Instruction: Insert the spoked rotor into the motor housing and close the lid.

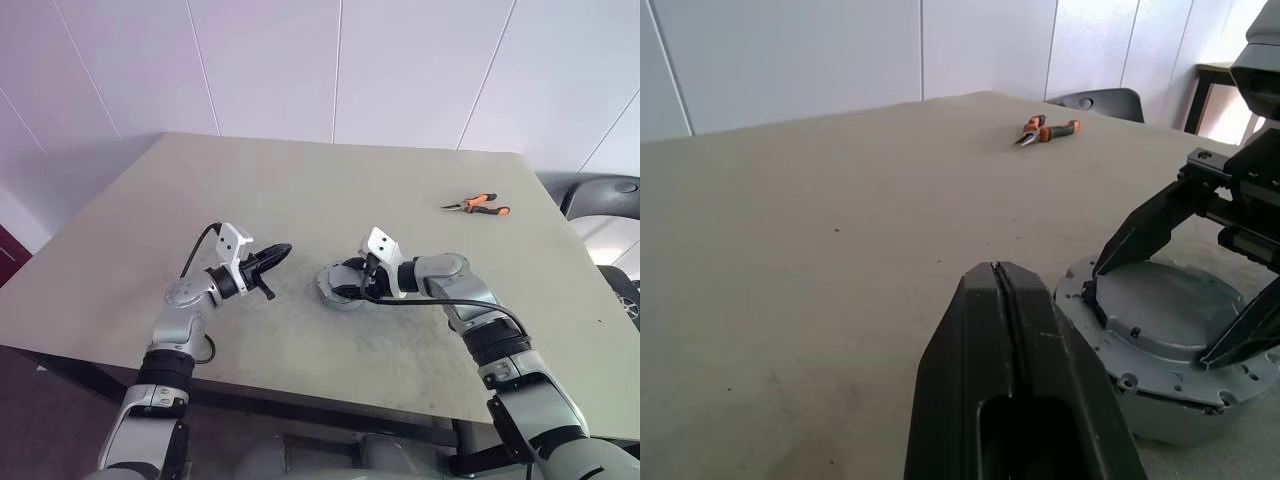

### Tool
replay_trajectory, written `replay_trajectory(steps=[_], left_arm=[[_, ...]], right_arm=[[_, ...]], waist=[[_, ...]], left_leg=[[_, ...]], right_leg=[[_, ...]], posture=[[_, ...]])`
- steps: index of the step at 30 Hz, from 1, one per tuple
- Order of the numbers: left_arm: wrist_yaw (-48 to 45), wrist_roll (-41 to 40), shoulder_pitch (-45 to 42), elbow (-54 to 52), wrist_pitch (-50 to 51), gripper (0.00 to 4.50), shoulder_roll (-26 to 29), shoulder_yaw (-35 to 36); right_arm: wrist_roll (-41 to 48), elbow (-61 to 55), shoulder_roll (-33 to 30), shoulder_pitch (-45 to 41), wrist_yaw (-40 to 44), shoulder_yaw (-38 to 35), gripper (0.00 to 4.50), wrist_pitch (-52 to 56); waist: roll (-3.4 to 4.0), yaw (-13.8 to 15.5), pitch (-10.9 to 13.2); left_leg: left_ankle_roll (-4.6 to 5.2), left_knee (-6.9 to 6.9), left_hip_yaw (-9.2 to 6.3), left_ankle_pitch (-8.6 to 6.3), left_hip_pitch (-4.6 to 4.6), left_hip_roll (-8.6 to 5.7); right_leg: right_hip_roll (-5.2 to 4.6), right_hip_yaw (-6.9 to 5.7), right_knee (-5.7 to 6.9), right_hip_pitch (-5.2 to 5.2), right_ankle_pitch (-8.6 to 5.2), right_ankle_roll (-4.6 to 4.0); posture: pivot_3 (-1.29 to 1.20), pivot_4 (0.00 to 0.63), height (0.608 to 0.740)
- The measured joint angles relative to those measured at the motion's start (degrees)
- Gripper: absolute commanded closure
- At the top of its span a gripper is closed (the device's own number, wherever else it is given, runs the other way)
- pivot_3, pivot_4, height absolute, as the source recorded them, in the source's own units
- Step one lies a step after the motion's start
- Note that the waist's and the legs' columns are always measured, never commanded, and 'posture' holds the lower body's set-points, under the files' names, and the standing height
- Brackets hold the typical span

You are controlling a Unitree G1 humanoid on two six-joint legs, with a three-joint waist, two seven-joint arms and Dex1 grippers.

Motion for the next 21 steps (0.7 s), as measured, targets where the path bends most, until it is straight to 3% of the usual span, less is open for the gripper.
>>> replay_trajectory(steps=[21], left_arm=[[0.18, 0.01, -0.7, -0.14, 0.0, 4.5, -0.08, -0.09]], right_arm=[[0.04, -0.2, 0.12, 0.61, -1.68, 0.0, 1.46, -0.58]], waist=[[0.0, 0.03, 0.0]], left_leg=[[0.0, 0.06, 0.0, 0.0, 0.0, 0.0]], right_leg=[[0.0, 0.0, 0.0, 0.03, -0.02, 0.01]], posture=[[0.0, 0.0, 0.74]])
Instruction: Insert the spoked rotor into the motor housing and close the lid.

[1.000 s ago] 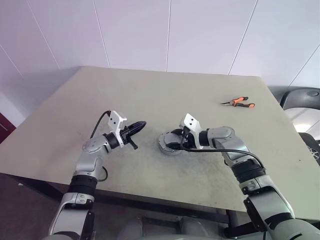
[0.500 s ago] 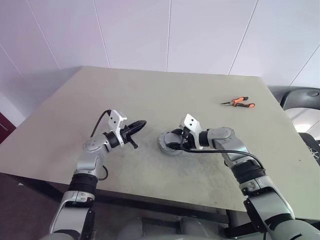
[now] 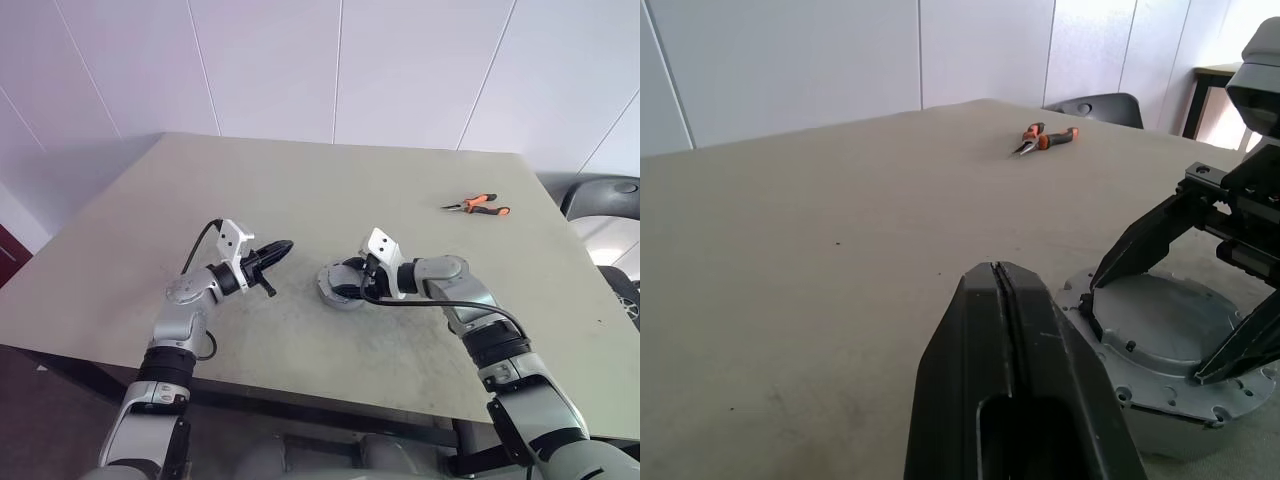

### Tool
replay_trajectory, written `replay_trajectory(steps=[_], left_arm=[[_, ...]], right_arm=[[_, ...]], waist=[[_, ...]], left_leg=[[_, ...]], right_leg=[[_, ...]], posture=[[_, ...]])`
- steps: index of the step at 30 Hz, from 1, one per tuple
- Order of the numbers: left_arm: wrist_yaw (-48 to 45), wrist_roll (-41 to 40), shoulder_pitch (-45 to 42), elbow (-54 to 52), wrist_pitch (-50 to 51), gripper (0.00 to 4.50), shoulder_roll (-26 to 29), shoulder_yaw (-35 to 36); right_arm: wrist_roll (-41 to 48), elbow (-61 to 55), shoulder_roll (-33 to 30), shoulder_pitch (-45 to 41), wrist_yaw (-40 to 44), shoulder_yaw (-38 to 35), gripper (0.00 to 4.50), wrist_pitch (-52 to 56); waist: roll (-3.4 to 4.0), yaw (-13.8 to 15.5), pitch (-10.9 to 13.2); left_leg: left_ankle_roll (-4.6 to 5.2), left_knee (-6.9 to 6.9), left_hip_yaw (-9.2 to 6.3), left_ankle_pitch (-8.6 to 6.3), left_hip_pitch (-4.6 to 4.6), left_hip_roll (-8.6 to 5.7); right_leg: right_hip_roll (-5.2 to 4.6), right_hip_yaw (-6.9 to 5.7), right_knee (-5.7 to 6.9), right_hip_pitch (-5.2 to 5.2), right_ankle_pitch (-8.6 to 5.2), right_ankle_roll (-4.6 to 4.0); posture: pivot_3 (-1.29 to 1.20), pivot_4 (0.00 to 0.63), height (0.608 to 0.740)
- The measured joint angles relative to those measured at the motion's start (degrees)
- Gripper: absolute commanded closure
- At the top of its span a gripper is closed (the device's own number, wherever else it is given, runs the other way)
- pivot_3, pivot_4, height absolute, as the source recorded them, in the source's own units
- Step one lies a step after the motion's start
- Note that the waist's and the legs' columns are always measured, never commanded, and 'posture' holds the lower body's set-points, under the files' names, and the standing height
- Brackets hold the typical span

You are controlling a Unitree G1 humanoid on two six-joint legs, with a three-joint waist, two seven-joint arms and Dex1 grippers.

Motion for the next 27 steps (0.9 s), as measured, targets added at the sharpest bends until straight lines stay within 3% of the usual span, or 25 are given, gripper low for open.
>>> replay_trajectory(steps=[27], left_arm=[[0.81, 0.48, 0.02, -0.21, 0.18, 4.5, -0.32, -0.33]], right_arm=[[-0.04, 1.35, 0.61, -0.03, -1.68, 0.0, 1.46, -1.88]], waist=[[0.0, -0.09, 0.0]], left_leg=[[0.0, 0.02, 0.0, 0.0, 0.02, 0.0]], right_leg=[[0.0, 0.01, 0.0, 0.01, -0.02, 0.02]], posture=[[0.0, 0.0, 0.74]])
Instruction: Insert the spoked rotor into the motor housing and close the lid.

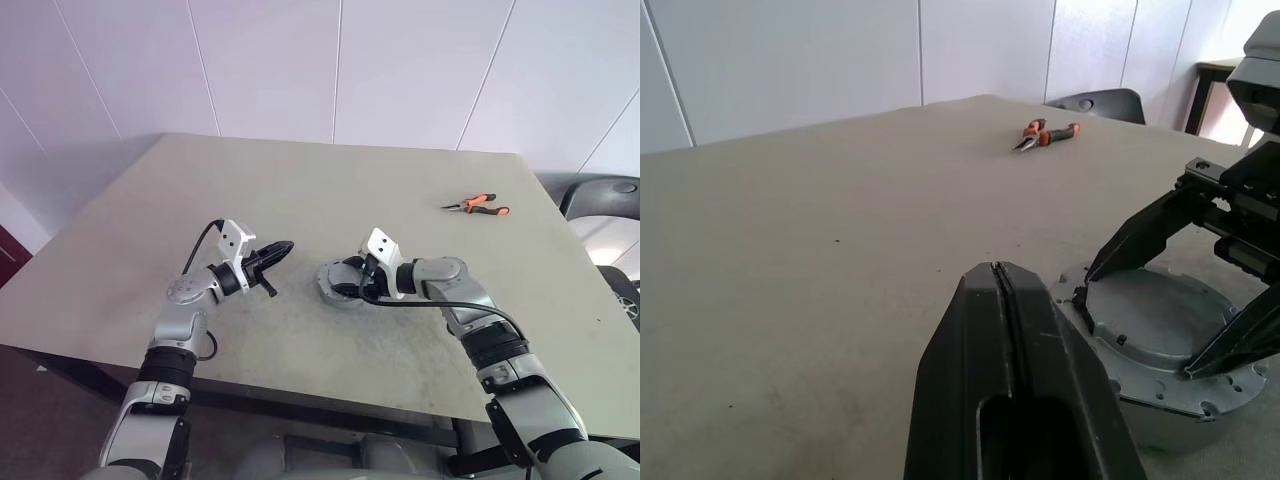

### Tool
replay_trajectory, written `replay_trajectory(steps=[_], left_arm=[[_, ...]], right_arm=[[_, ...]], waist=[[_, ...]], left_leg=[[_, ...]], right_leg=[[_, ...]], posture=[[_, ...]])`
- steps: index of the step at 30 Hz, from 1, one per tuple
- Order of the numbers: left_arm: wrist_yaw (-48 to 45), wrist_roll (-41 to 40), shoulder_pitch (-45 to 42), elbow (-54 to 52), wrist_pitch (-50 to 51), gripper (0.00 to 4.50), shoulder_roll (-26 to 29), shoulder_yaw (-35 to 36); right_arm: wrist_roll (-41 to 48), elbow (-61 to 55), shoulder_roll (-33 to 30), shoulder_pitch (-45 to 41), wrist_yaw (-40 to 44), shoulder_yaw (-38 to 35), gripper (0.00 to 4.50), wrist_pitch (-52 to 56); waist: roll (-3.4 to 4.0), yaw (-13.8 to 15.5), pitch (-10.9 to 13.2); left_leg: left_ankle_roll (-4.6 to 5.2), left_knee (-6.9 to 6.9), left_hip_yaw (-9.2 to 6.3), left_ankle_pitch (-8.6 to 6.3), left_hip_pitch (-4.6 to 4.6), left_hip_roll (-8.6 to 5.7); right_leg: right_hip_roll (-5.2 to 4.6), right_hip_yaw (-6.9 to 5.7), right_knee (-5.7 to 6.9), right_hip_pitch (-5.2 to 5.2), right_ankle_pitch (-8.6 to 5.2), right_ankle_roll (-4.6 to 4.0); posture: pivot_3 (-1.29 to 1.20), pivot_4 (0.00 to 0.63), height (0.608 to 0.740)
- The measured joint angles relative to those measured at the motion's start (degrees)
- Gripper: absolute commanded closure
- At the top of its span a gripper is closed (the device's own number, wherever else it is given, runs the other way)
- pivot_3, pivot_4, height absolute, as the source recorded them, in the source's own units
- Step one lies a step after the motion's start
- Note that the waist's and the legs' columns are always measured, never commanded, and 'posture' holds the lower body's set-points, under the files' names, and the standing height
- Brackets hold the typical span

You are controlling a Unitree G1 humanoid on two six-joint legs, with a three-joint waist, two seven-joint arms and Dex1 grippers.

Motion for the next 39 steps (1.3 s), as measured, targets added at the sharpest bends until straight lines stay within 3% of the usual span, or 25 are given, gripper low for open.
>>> replay_trajectory(steps=[30, 39], left_arm=[[0.65, 0.64, 1.19, -1.35, 0.02, 4.5, -0.56, -0.07], [1.93, 3.21, -2.75, 3.75, -0.43, 4.5, -4.45, -2.34]], right_arm=[[0.01, 4.98, -0.35, -0.52, 0.86, 0.29, 1.46, -5.09], [0.07, 2.09, -1.94, 0.21, 3.06, 0.6, 1.46, -2.91]], waist=[[0.02, 0.08, -0.01], [0.04, 0.58, -0.04]], left_leg=[[-0.21, -0.08, 0.08, -0.1, 0.42, -0.01], [-0.05, -0.25, 0.11, -0.01, 0.13, -0.05]], right_leg=[[-0.12, 0.0, -0.49, 0.36, -0.01, -0.09], [-0.16, -0.02, -0.88, 0.47, 0.03, -0.08]], posture=[[0.0, 0.0, 0.74], [0.0, 0.0, 0.74]])
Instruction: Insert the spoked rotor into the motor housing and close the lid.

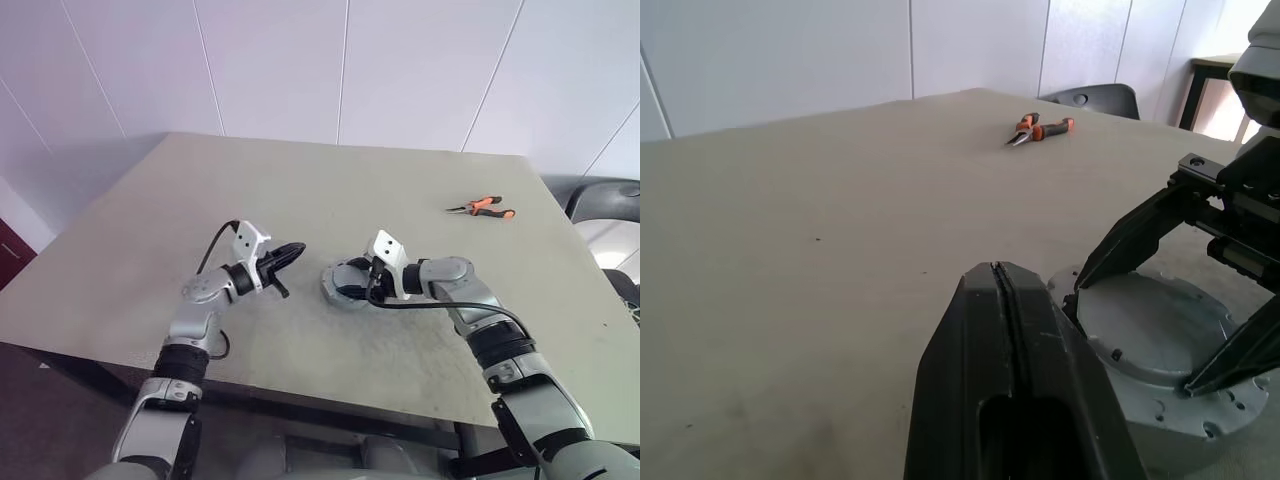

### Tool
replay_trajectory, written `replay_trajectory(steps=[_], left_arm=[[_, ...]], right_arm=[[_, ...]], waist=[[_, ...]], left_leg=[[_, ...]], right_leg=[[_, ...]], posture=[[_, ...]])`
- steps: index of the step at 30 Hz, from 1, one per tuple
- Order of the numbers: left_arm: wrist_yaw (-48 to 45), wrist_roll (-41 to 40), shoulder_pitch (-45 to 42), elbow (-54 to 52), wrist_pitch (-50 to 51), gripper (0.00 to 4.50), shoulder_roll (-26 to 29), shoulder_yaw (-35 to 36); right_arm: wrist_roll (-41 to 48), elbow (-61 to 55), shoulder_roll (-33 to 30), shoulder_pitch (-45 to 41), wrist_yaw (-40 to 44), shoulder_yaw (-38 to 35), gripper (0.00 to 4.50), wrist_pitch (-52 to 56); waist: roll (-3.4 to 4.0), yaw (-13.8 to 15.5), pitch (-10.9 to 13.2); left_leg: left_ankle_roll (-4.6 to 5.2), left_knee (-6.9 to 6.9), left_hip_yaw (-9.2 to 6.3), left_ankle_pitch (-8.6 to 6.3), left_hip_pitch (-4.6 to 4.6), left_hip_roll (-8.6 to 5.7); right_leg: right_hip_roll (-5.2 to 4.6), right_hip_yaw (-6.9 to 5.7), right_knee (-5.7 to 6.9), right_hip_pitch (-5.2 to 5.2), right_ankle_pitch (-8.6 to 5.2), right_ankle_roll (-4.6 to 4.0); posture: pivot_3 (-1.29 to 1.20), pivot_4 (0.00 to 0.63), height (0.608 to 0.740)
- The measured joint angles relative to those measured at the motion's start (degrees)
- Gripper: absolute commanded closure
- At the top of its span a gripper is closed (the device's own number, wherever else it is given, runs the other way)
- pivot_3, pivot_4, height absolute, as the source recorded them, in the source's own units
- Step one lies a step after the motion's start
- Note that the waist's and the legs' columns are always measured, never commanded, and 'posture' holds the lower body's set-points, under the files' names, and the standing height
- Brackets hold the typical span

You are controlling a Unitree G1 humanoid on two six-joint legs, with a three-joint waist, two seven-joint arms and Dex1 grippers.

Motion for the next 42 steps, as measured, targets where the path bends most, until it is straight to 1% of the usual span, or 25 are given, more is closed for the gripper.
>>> replay_trajectory(steps=[3, 13, 18, 21, 24, 29, 31, 33, 34, 37, 42], left_arm=[[-0.45, 0.49, -1.34, 2.3, -0.2, 4.5, -1.12, -0.54], [-6.06, 1.56, -4.77, 8.45, -0.92, 4.5, -3.65, -2.88], [-4.77, 5.07, -7.05, 13.47, -3.08, 4.5, -5.15, -5.11], [-1.65, 7.99, -8.16, 16.08, -4.13, 4.5, -5.97, -6.63], [1.86, 11.39, -11.25, 17.94, -3.38, 4.5, -6.44, -8.48], [-0.05, 12.32, -11.73, 17.3, -2.06, 4.5, -6.86, -9.03], [-1.07, 12.31, -11.42, 16.55, -1.47, 4.5, -6.94, -9.03], [-1.51, 12.32, -11.12, 16.03, -1.16, 4.5, -7.02, -9.04], [-1.64, 12.32, -10.98, 15.84, -1.04, 4.5, -7.03, -9.04], [-3.75, 12.1, -9.87, 14.16, 0.05, 4.5, -7.11, -9.05], [-6.55, 11.2, -8.57, 11.95, 1.59, 4.5, -7.25, -9.29]], right_arm=[[0.01, 0.09, 0.0, 0.01, 0.01, -0.01, 1.46, -0.07], [0.03, 2.03, 0.1, -0.18, 0.16, -0.36, 1.46, -2.24], [0.08, 3.55, 0.46, -0.43, 0.28, -0.58, 1.46, -3.79], [0.55, 3.35, 0.55, -0.05, 0.43, -1.12, 1.46, -3.81], [0.7, 2.08, 0.68, 0.56, 0.37, -1.78, 1.46, -1.91], [1.01, 0.08, 0.65, 0.89, 0.43, -2.05, 1.46, 0.78], [1.27, -0.39, 0.62, 0.92, 0.49, -2.16, 0.75, 1.54], [1.88, -1.1, 0.56, 1.02, 1.18, -2.23, 0.18, 2.88], [2.17, -1.47, 0.54, 1.16, 1.66, -2.22, 0.05, 3.36], [2.33, -2.2, 0.5, 1.37, 1.71, -2.47, 0.05, 4.61], [3.07, -2.28, 0.57, 1.37, 1.58, -3.04, 0.05, 5.35]], waist=[[0.02, -0.01, -0.01], [0.03, -0.01, -0.02], [0.03, -0.09, -0.02], [0.03, -0.05, -0.02], [0.04, 0.1, -0.03], [0.07, -0.03, -0.06], [0.07, -0.01, -0.07], [0.07, -0.07, -0.07], [0.07, -0.11, -0.07], [0.07, -0.22, -0.07], [0.08, -0.33, -0.07]], left_leg=[[0.0, 0.0, 0.0, 0.0, 0.0, 0.0], [0.0, 0.09, 0.0, 0.0, 0.0, -0.01], [-0.01, 0.11, -0.01, -0.01, 0.08, -0.02], [-0.01, 0.1, -0.04, -0.01, 0.1, -0.02], [-0.01, 0.1, -0.08, -0.01, 0.09, -0.04], [-0.13, -0.01, -0.09, -0.09, 0.1, -0.04], [-0.14, -0.04, -0.1, -0.09, 0.1, -0.03], [-0.14, -0.05, -0.1, -0.1, 0.11, -0.03], [-0.14, -0.04, -0.09, -0.1, 0.15, -0.03], [-0.16, -0.03, -0.09, -0.11, 0.31, -0.02], [-0.17, -0.02, -0.09, -0.12, 0.32, -0.01]], right_leg=[[0.01, -0.01, 0.0, -0.01, -0.01, 0.02], [0.0, -0.02, -0.08, 0.08, -0.02, 0.02], [0.0, -0.02, -0.08, 0.17, -0.02, 0.03], [0.01, -0.03, -0.08, 0.2, -0.03, 0.04], [0.01, -0.06, -0.09, 0.23, -0.03, 0.05], [0.0, -0.07, -0.11, 0.2, -0.07, 0.11], [0.0, -0.07, -0.1, 0.2, -0.07, 0.12], [0.0, -0.07, -0.1, 0.2, -0.08, 0.12], [0.0, -0.07, -0.1, 0.23, -0.09, 0.14], [0.0, -0.07, -0.1, 0.36, -0.11, 0.14], [0.0, -0.07, -0.1, 0.37, -0.11, 0.14]], posture=[[0.0, 0.0, 0.74], [0.0, 0.0, 0.74], [0.0, 0.0, 0.74], [0.0, 0.0, 0.74], [0.0, 0.0, 0.74], [0.0, 0.0, 0.74], [0.0, 0.0, 0.74], [0.0, 0.0, 0.74], [0.0, 0.0, 0.74], [0.0, 0.0, 0.74], [0.0, 0.0, 0.74]])
